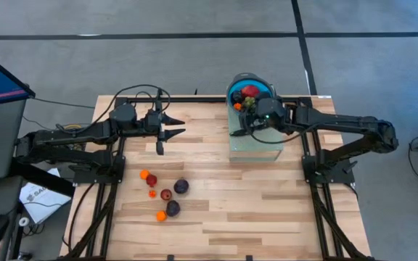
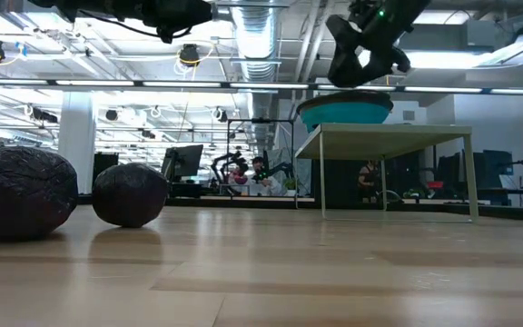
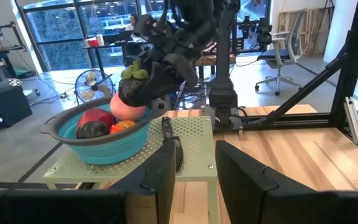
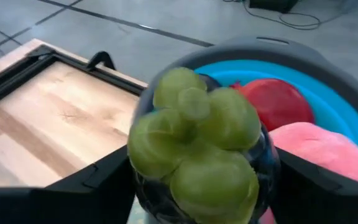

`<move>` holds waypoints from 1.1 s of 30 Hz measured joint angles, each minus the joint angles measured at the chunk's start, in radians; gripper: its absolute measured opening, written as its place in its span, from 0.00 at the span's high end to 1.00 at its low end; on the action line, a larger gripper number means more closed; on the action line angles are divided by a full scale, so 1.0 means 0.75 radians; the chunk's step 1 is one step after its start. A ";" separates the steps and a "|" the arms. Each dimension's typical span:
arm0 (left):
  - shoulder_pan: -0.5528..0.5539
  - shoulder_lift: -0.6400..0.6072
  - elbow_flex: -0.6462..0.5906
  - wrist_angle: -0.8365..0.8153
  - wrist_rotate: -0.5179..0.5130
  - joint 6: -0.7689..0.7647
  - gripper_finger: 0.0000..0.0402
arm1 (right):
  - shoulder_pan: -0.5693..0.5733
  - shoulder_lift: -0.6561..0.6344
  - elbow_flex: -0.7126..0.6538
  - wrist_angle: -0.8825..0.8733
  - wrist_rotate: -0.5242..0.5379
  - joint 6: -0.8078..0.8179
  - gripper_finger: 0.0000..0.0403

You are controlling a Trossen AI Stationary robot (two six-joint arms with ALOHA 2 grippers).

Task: Pick & Place Fruit
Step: Put the violet mangosteen into the blue strainer bowl on the shelf, then put the top violet plum into the blue strainer bowl on the shelf

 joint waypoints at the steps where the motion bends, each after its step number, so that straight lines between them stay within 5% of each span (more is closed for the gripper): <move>1: -0.001 0.000 0.000 0.001 0.000 0.000 0.73 | -0.009 0.000 -0.005 0.003 0.000 0.001 0.26; 7: -0.001 0.000 0.000 0.008 0.000 0.000 0.73 | -0.037 0.000 -0.023 0.002 0.000 0.020 0.14; 14: 0.000 0.000 0.000 0.010 0.000 0.000 0.73 | -0.001 -0.029 -0.023 0.027 0.007 -0.021 0.12; 23: 0.000 0.000 0.000 0.018 0.000 0.000 0.73 | 0.395 -0.174 -0.021 0.151 0.375 -0.207 0.18; 33: 0.000 0.000 0.000 0.023 0.000 0.000 0.73 | 0.751 -0.062 -0.020 0.386 0.457 -0.441 0.22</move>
